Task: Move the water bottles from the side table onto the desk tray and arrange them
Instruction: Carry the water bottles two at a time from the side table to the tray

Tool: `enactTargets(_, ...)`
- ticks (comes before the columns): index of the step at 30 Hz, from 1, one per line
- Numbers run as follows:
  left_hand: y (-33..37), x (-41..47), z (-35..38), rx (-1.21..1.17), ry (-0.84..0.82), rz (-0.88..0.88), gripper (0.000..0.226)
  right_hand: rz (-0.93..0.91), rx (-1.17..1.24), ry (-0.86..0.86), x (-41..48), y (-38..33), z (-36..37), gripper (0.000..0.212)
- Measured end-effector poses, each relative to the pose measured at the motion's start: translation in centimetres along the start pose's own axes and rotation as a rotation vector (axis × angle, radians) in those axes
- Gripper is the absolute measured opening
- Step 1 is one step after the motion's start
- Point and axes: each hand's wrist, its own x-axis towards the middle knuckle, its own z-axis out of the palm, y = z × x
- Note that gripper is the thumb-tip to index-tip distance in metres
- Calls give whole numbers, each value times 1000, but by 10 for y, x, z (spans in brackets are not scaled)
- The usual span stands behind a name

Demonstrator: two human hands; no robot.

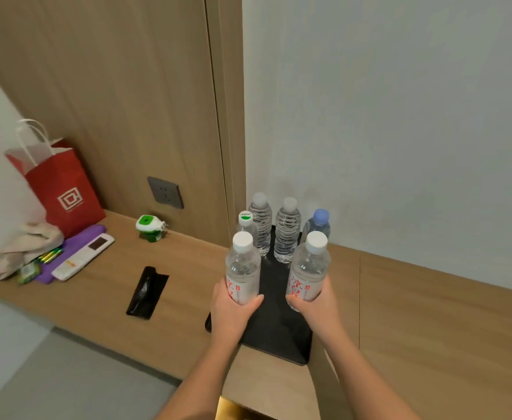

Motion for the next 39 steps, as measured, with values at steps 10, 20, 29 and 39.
enactTargets(10, -43, 39, 20, 9, -113, -107, 69, 165, -103, -1, 19, 42, 22, 68)
enactTargets(20, -61, 41, 31, 14, -100, -35, 66, 220, -170, 19, 19, 65, 35, 65)
enactTargets(29, -71, 56, 7, 45, -434, -9, 73, 222, -202, 73, 19, 66, 39, 64)
enactTargets(39, -29, 74, 56, 217, -372, -70, 56, 203, -197, 113, 57, 54, 30, 55)
